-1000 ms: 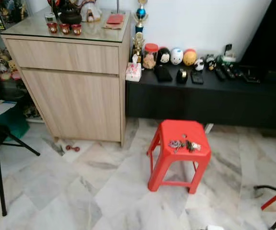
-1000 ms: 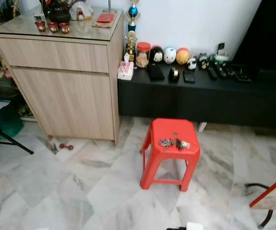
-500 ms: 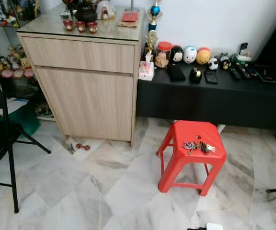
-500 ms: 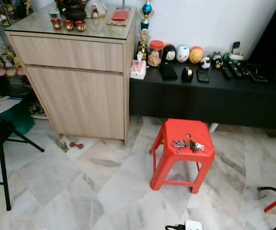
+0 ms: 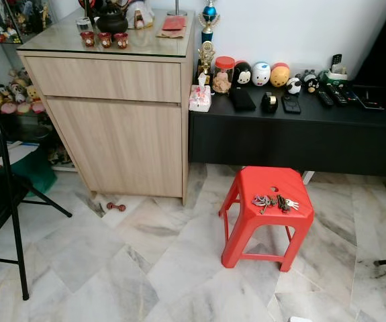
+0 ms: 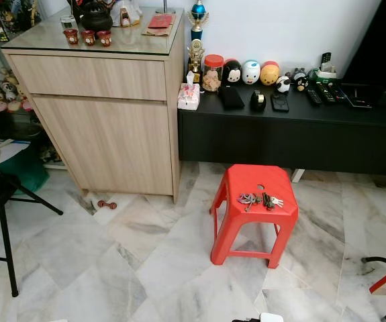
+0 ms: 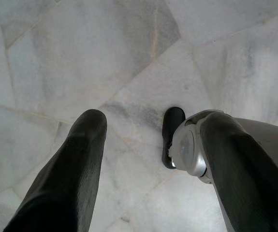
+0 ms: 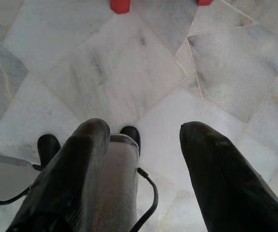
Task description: Hang keys on a hook
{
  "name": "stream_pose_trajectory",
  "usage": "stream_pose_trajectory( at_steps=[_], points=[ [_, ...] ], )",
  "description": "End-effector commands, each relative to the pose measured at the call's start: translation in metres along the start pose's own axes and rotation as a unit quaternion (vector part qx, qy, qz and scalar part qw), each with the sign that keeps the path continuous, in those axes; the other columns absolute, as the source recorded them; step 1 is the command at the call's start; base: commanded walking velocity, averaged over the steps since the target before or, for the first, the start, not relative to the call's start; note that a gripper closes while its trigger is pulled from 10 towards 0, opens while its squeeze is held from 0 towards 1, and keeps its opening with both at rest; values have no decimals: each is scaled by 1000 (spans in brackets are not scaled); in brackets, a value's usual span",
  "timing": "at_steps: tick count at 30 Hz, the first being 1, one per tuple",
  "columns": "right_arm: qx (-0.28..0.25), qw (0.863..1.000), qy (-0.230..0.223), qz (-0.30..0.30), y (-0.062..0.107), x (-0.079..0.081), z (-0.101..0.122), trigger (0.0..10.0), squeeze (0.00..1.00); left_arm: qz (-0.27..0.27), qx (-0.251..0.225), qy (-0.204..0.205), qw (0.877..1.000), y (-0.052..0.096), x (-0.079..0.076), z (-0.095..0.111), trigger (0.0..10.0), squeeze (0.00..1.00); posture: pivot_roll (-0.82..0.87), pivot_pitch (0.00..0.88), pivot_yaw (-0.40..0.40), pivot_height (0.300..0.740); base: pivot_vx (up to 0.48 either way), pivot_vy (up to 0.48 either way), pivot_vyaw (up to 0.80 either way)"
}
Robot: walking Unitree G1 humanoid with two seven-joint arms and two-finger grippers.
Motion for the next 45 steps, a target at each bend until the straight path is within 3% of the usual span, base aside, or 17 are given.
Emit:
stream_pose_trajectory(
  at_steps=[1,45],
  points=[
    [0,1000,-1,-6,1,-4,-1,10000,0,1,16,-1,1000,2,0,-9,10000,0,138,0,-28,740,247,0,0],
    [-6,1000,-12,-12,0,-4,3,10000,0,-5,10,13,1000,1,-3,-5,10000,0,138,0,-35,740,327,0,0]
  ],
)
Point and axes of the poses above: a point about 5 cm out from each wrist's last joint towards the gripper, its own y axis pointing back from the gripper into the wrist, its own z axis along the axis of the wrist's last joint, x = y × z, the point moved 2 cm from there along -y, pointing out of the wrist towards the gripper, and after that the axes turned 1 degree about -y, right-handed, at the moved point
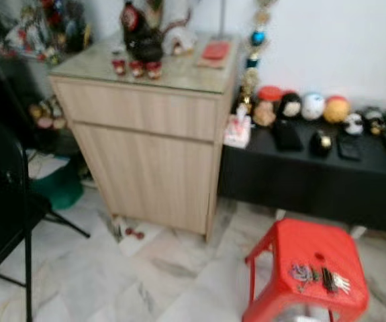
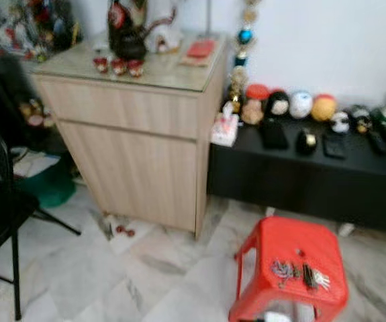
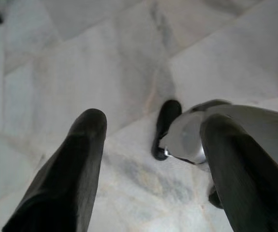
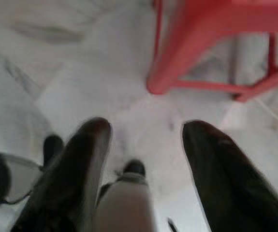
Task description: Hang keys on a hook
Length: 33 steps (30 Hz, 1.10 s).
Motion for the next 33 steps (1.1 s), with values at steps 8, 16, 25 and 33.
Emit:
stream_pose_trajectory(
  at_steps=[8,16,25,33],
  points=[
    [13,999,-14,-27,5,-17,-10,10000,0,-7,0,3,1000,-2,-8,2,10000,0,141,0,-36,740,253,0,-749],
    [8,1000,-15,-27,5,-18,-9,10000,0,-8,0,2,1000,-2,-8,2,10000,0,142,0,-37,740,0,0,0],
    [9,1000,-14,-25,5,-17,-9,10000,0,-11,-2,-4,1000,-2,-9,3,10000,0,143,0,-39,740,0,-183,0],
    [8,1000,-14,-24,5,-17,-8,10000,0,-10,-2,-2,1000,-2,-9,3,10000,0,139,0,-39,740,0,-374,0]
  ],
)
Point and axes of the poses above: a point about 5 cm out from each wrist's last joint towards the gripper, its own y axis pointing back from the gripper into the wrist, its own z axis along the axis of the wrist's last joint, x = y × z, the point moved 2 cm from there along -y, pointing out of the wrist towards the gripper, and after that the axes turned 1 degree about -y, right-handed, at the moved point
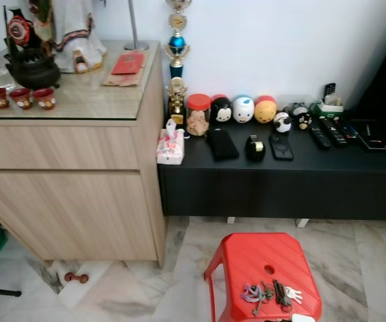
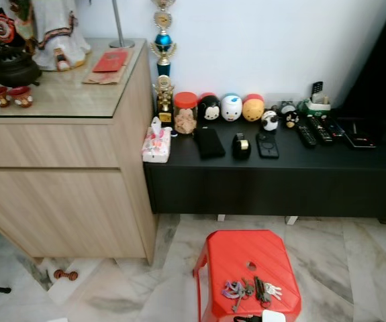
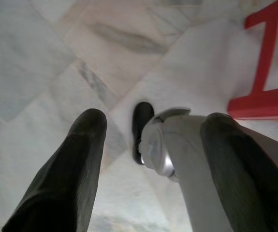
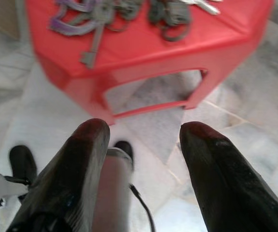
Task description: Hang keys on a hook
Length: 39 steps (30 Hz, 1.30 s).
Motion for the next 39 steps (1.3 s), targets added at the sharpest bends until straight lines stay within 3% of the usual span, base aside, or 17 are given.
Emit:
stream_pose_trajectory(
  at_steps=[1,14,15,16,17,21,29,33,35,39],
  points=[
    [-6,1000,-5,2,-1,3,4,10000,0,4,14,-4,1000,2,4,-7,10000,0,137,0,-38,740,0,0,0],
    [-86,996,-27,10,1,4,20,10000,0,5,11,-2,1000,2,4,-7,10000,0,127,0,-38,740,0,0,0],
    [-125,991,-30,23,-5,10,54,10000,0,6,11,-2,1000,2,4,-7,10000,0,127,0,-38,740,0,0,0],
    [-199,979,-29,39,-9,22,120,10000,0,6,11,-2,1000,2,4,-7,10000,0,125,0,-39,740,0,0,0],
    [-231,972,-24,41,-7,25,142,10000,0,7,11,-1,1000,2,4,-7,10000,0,124,0,-39,740,0,0,0],
    [-305,951,3,54,3,30,172,10000,0,8,10,0,1000,2,4,-6,10000,0,119,0,-38,740,0,0,0],
    [-355,934,-2,51,11,29,185,10000,0,8,7,2,1000,2,5,-6,10000,0,116,0,-40,740,0,0,0],
    [-394,919,18,32,21,25,185,10000,0,9,6,3,1000,3,6,-7,10000,0,118,0,-40,740,0,0,0],
    [-411,910,58,24,28,23,180,10000,0,11,7,3,1000,3,6,-7,10000,0,111,0,-37,740,0,0,0],
    [-413,908,59,25,31,22,172,10000,0,11,9,0,1000,3,7,-8,10000,0,99,0,-36,740,0,0,0]
  ],
)
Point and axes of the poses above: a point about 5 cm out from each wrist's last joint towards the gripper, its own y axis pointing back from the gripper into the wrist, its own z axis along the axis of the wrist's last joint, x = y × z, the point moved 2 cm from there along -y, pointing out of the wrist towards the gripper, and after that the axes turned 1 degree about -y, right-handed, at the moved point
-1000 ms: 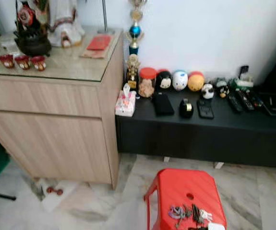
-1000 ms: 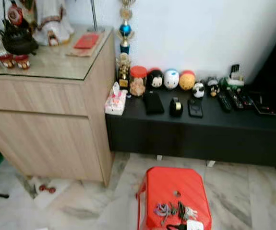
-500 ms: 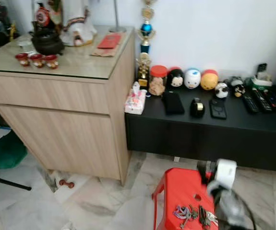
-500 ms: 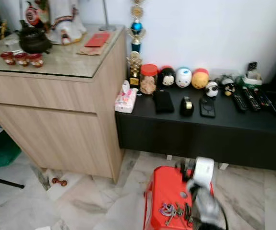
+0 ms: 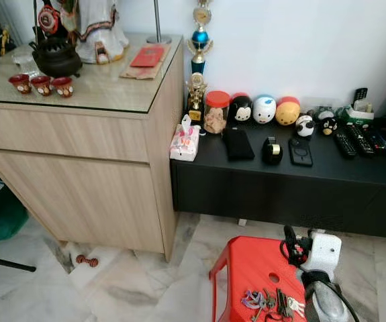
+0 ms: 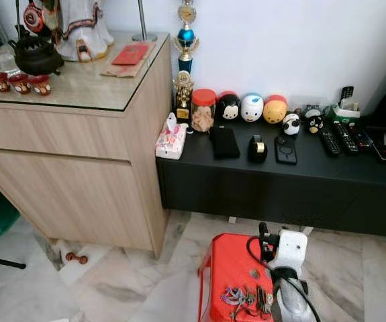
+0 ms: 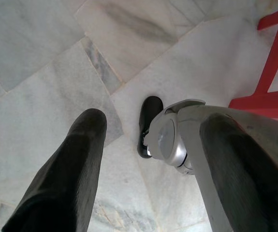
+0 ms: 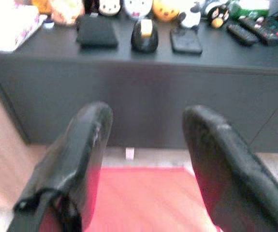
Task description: Hang keys on a hook
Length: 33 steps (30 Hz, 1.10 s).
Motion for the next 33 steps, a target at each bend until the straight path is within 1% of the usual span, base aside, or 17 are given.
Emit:
stream_pose_trajectory(
  at_steps=[1,2,5,8,15,19,23,31,33],
  points=[
    [-12,1000,4,1,0,0,4,10000,0,3,7,-3,1000,1,3,-4,10000,0,92,0,-36,740,0,0,0],
    [-11,1000,4,0,1,-1,4,10000,0,2,8,-3,1000,1,3,-5,10000,0,92,0,-36,740,0,0,0],
    [10,999,-2,-30,5,-9,-4,10000,0,0,7,-4,1000,2,3,-5,10000,0,93,0,-38,740,0,0,0],
    [13,999,5,-28,5,-9,-4,10000,0,-1,7,-5,1000,2,2,-5,10000,0,98,0,-44,740,0,0,0],
    [31,999,7,-37,2,-10,-6,10000,0,-1,9,-6,1000,2,2,-6,10000,0,99,0,-45,736,0,0,0],
    [38,999,3,-34,3,-7,-8,10000,0,-1,10,-6,1000,2,2,-7,10000,0,101,0,-45,708,0,0,0],
    [37,999,1,-30,0,-4,-6,10000,0,-2,10,-7,1000,2,2,-7,10000,0,101,0,-43,684,0,0,0],
    [37,999,1,-28,-2,-3,-5,10000,0,-2,10,-8,1000,2,3,-6,10000,0,102,0,-42,649,0,0,0],
    [39,999,5,-26,-1,-3,-6,10000,0,-2,10,-9,1000,2,3,-6,10000,0,103,0,-42,629,0,0,0]
  ],
)
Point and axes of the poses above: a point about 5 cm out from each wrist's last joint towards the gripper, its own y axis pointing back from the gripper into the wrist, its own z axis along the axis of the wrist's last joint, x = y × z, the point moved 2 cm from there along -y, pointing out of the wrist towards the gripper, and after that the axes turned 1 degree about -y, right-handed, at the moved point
